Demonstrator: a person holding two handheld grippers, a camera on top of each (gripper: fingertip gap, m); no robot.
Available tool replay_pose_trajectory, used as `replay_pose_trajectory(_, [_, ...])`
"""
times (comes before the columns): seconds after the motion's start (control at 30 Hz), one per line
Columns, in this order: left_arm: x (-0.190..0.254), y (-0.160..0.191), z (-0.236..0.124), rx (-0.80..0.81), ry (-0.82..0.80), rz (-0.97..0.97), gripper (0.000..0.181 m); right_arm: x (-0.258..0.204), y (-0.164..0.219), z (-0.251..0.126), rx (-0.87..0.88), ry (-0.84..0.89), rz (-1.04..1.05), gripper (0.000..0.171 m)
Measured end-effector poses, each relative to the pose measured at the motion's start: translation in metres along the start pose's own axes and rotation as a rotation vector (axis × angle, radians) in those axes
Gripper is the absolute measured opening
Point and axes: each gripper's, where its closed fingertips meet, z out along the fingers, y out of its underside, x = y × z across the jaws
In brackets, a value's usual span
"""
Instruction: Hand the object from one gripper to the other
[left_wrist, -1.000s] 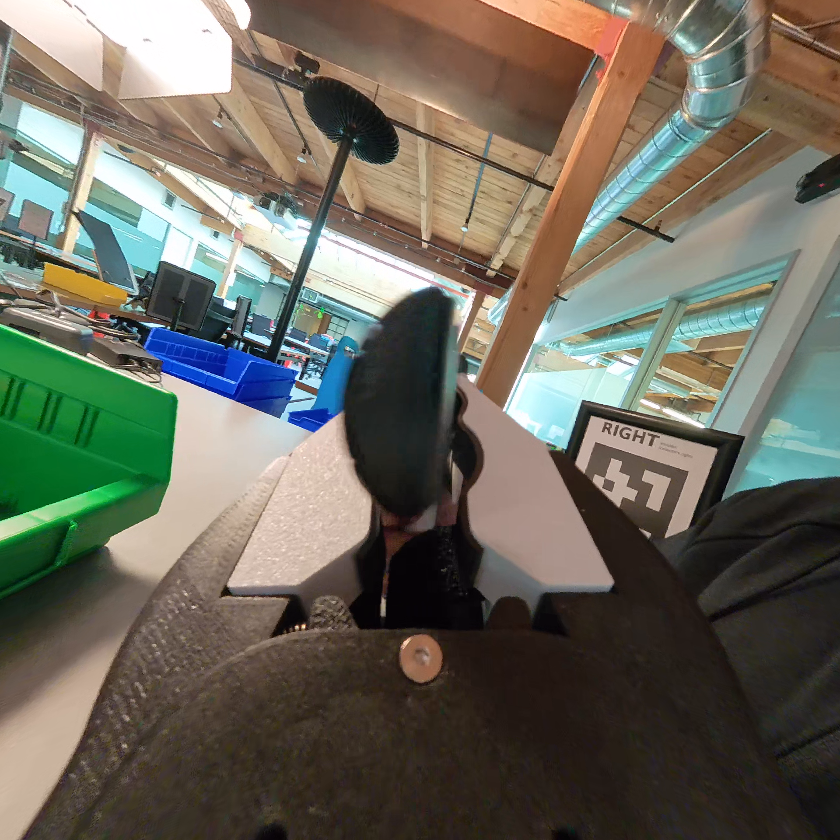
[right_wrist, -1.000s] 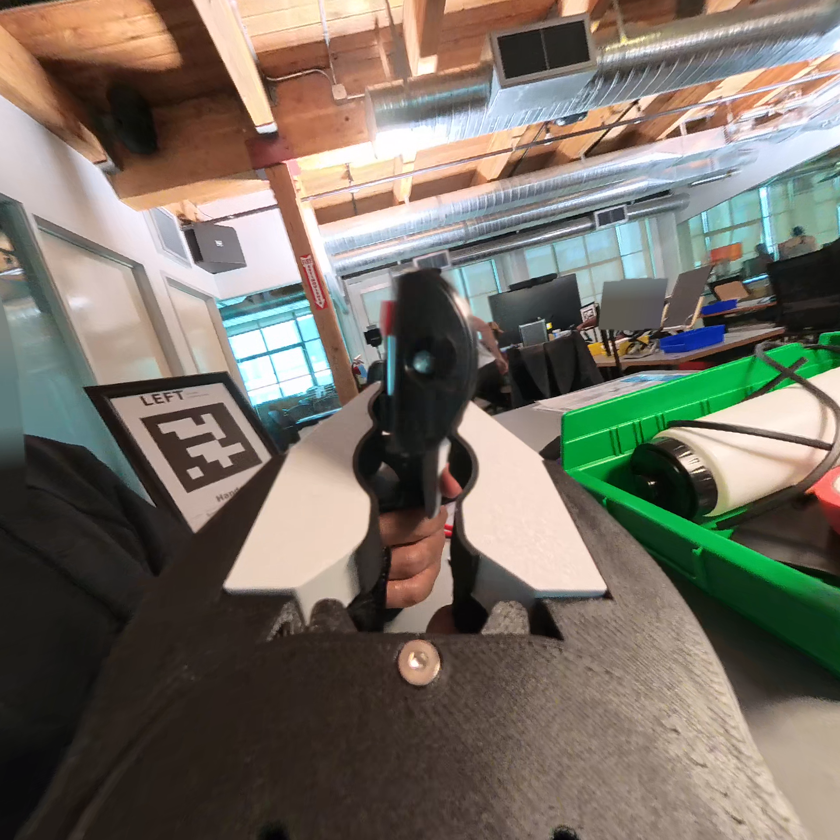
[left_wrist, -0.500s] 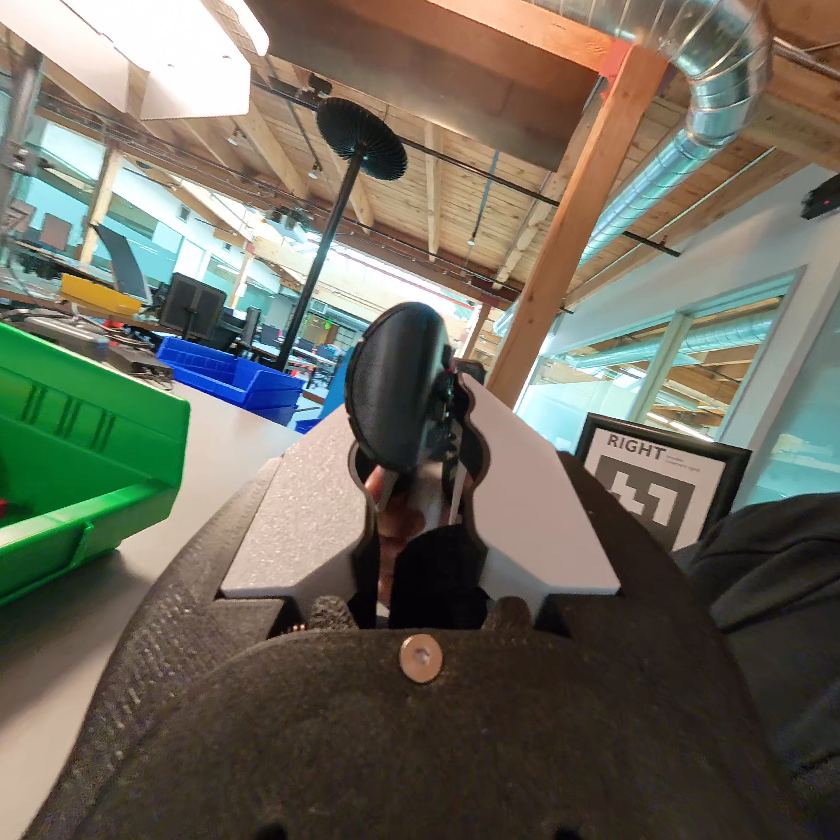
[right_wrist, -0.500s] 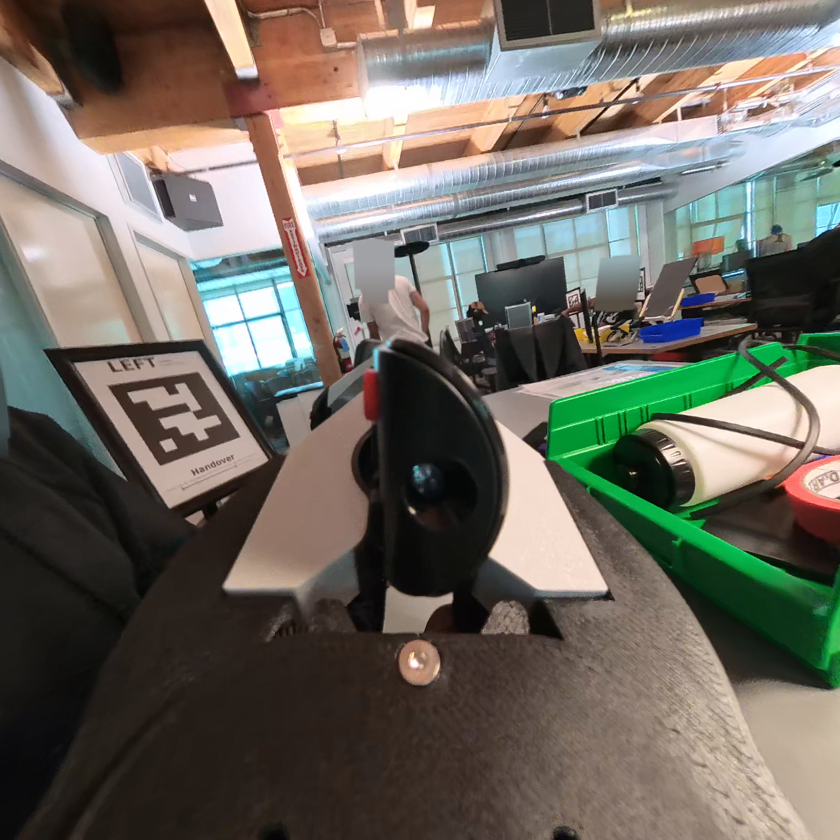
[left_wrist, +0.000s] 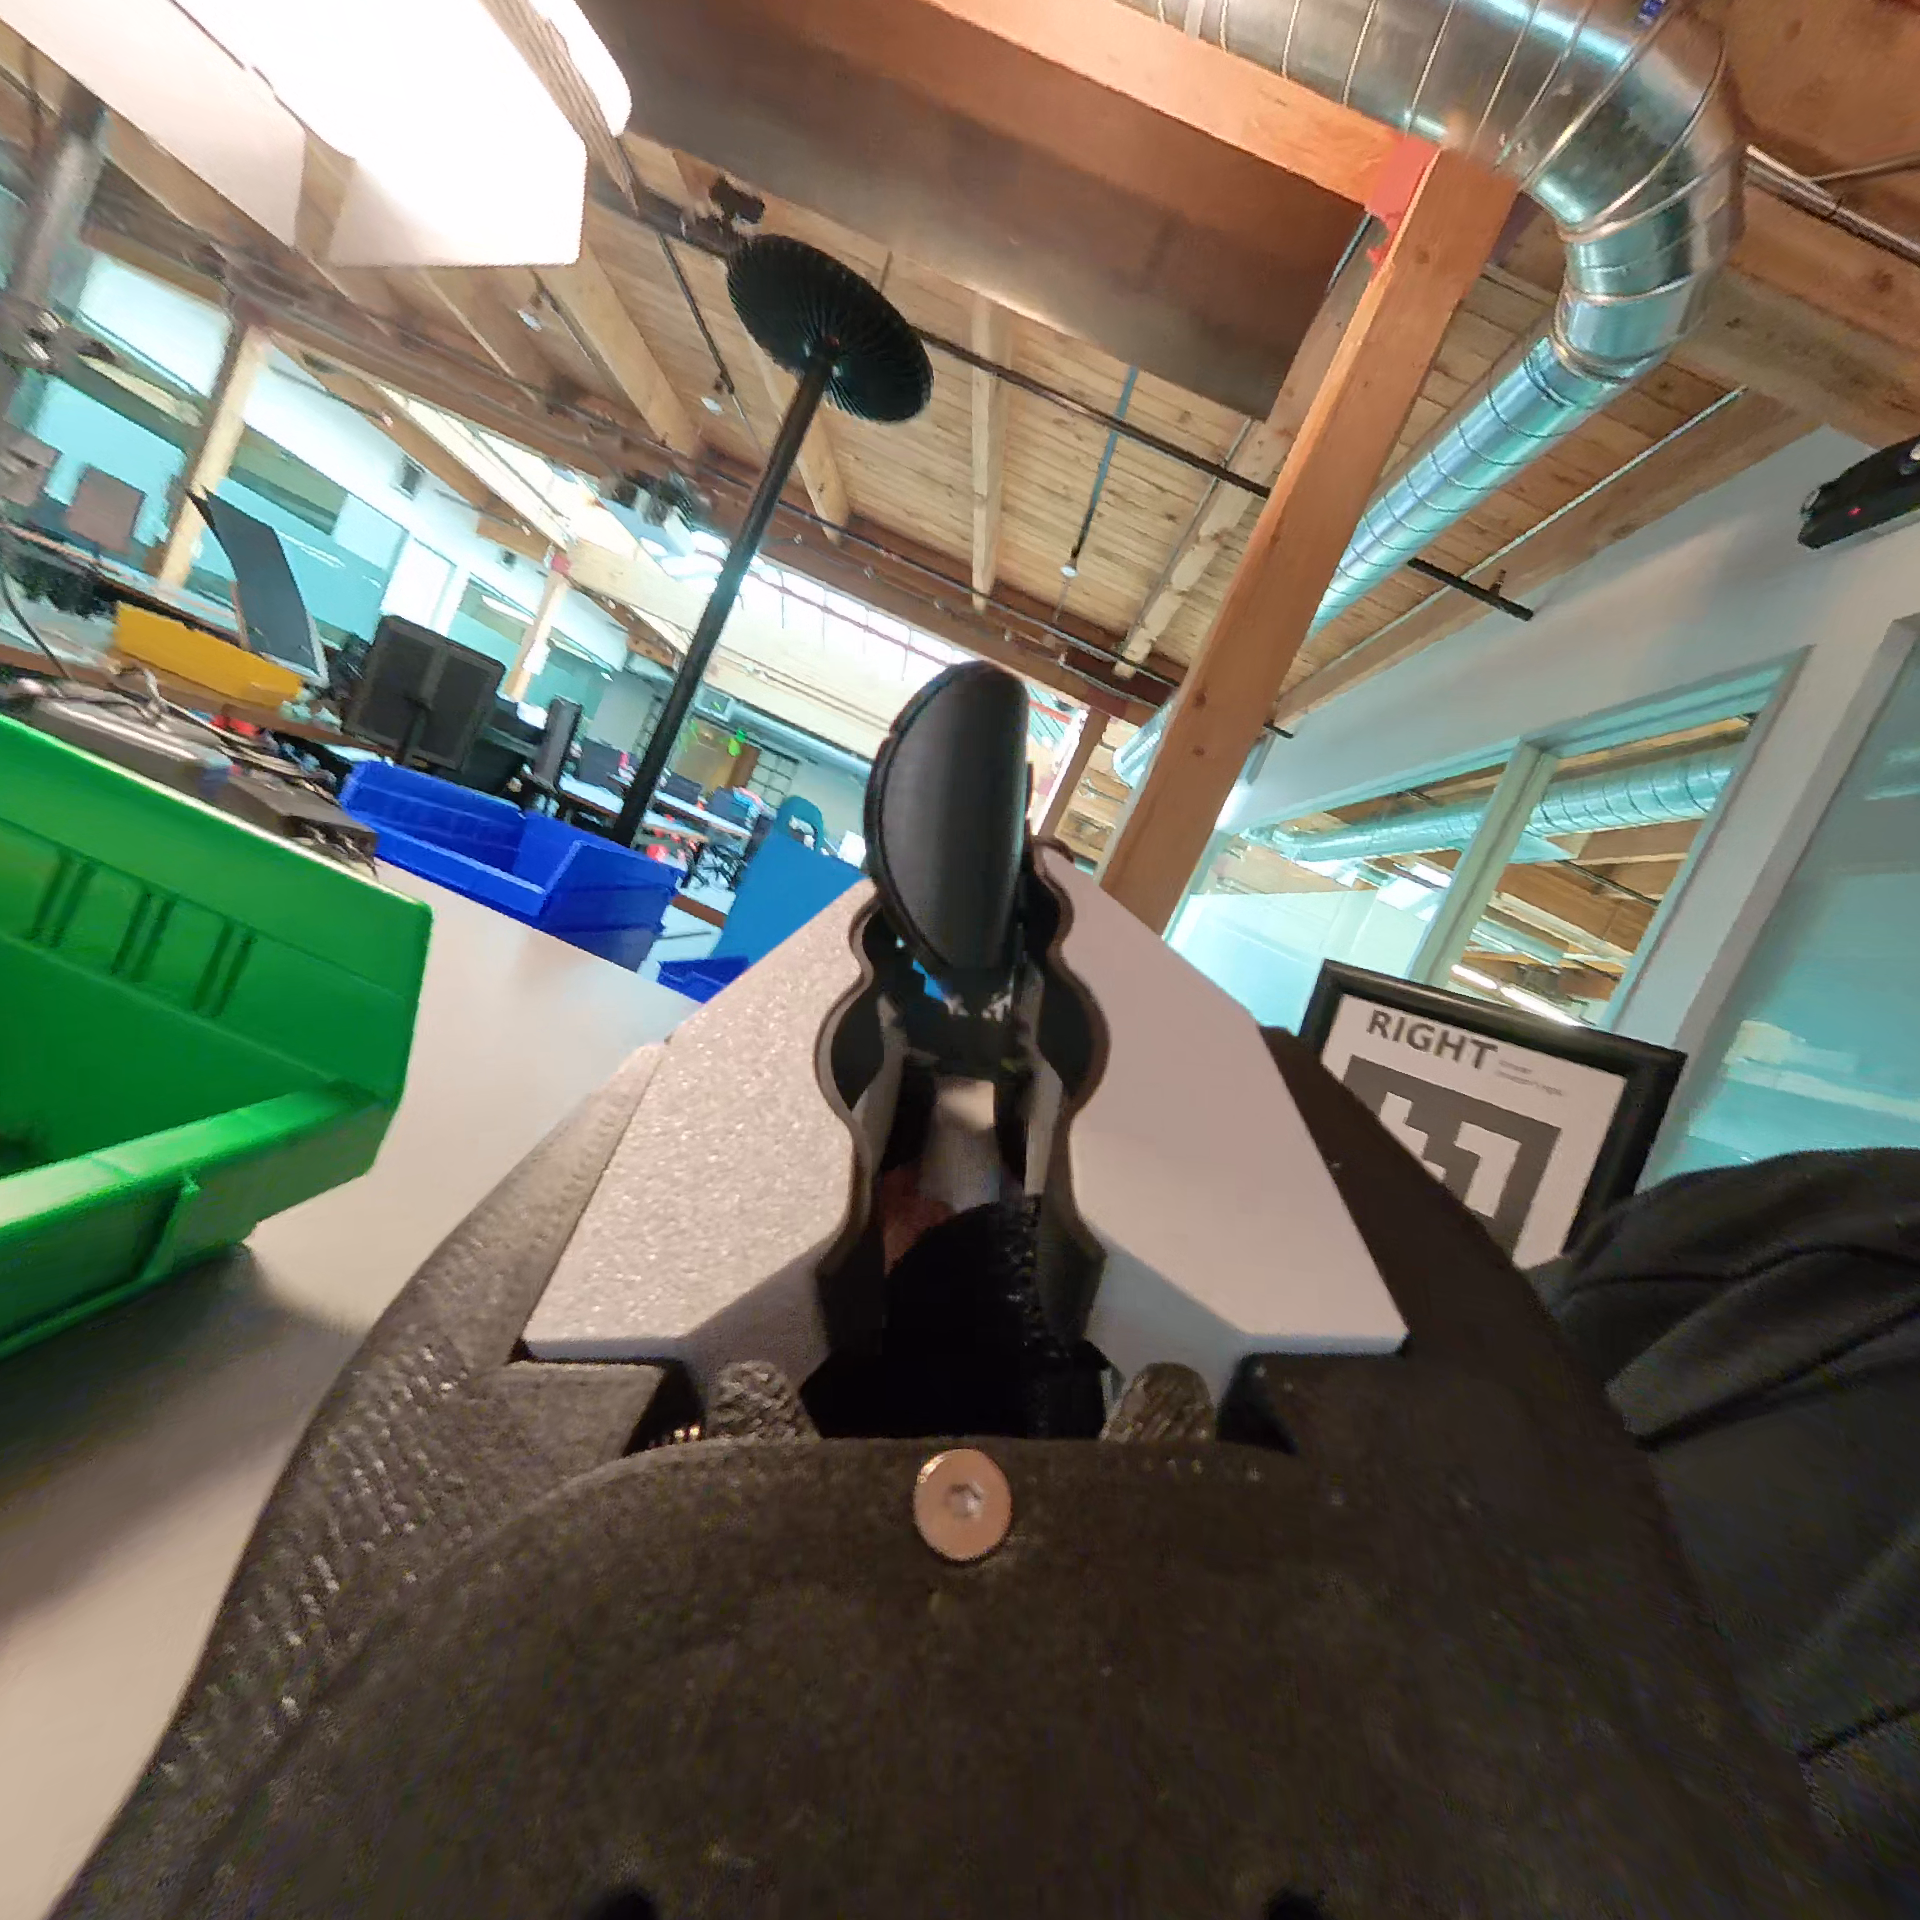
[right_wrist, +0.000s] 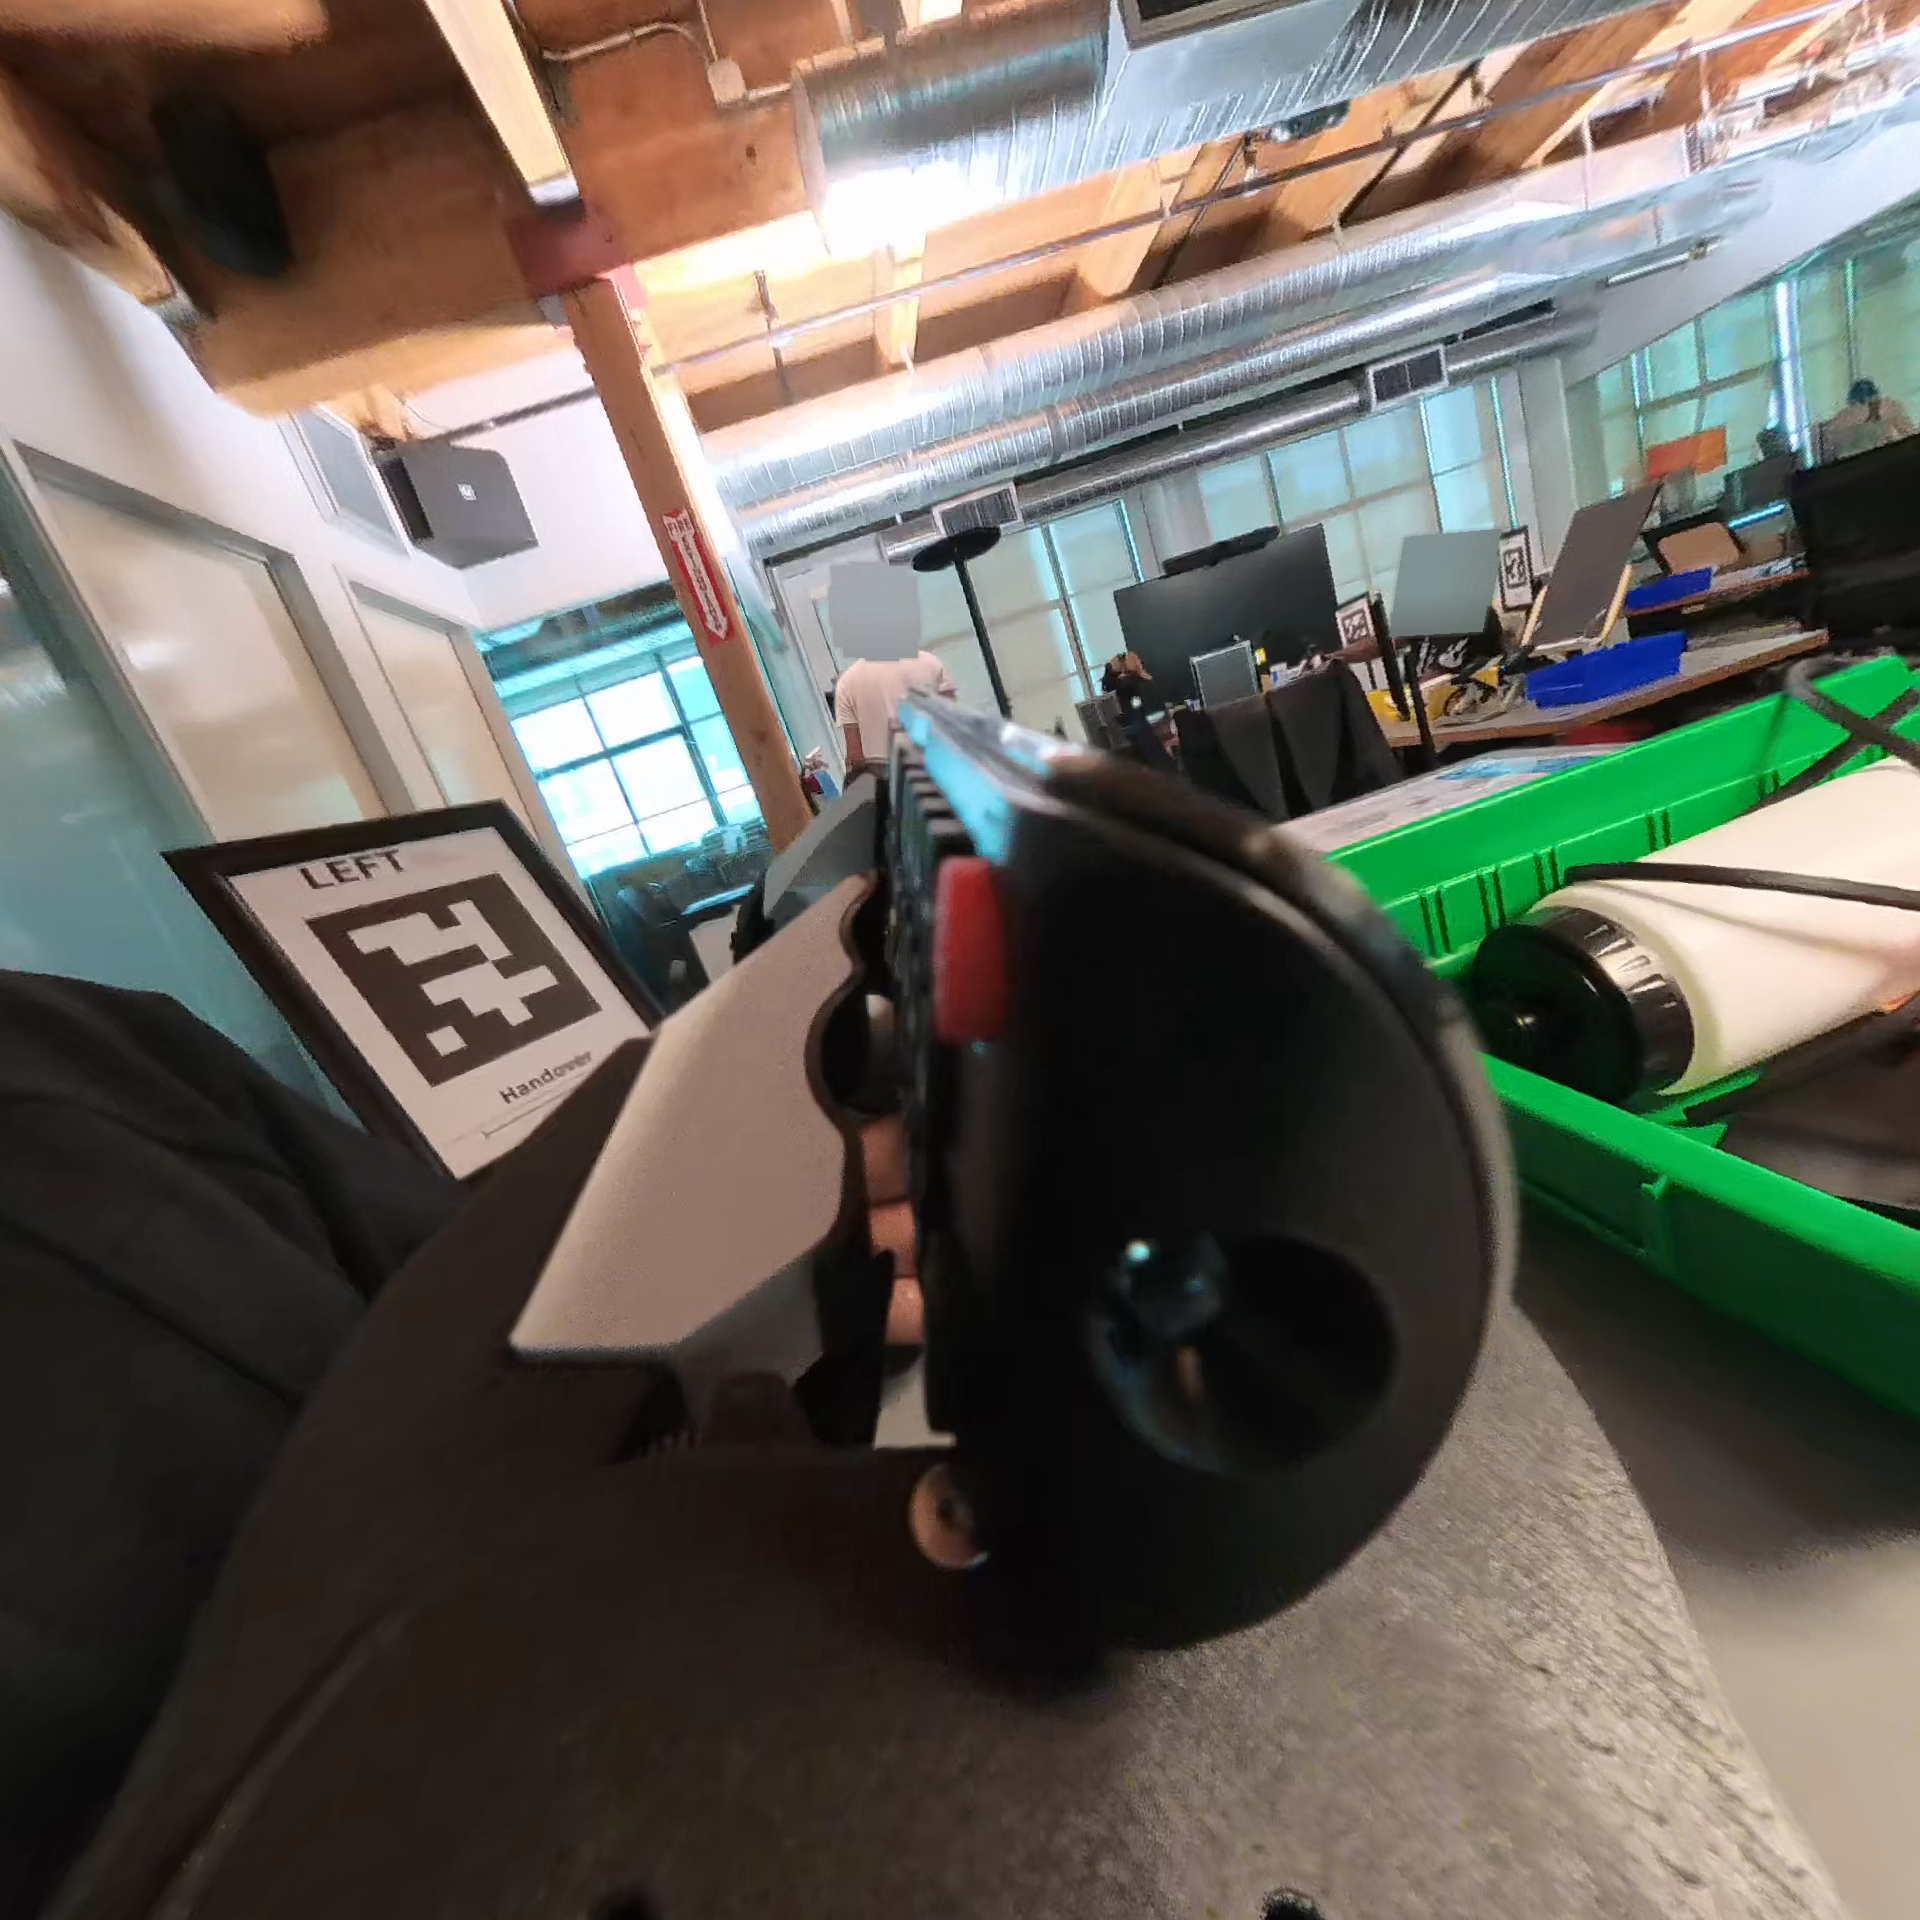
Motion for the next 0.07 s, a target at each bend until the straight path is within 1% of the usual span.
replay_pose_trajectory(0.07, [-0.0006, 0.0020, 0.0009, -0.007, 0.005, -0.021, 0.025, 0.0012, -0.0006, -0.0010, -0.002, 0.001, 0.004, 0.024])
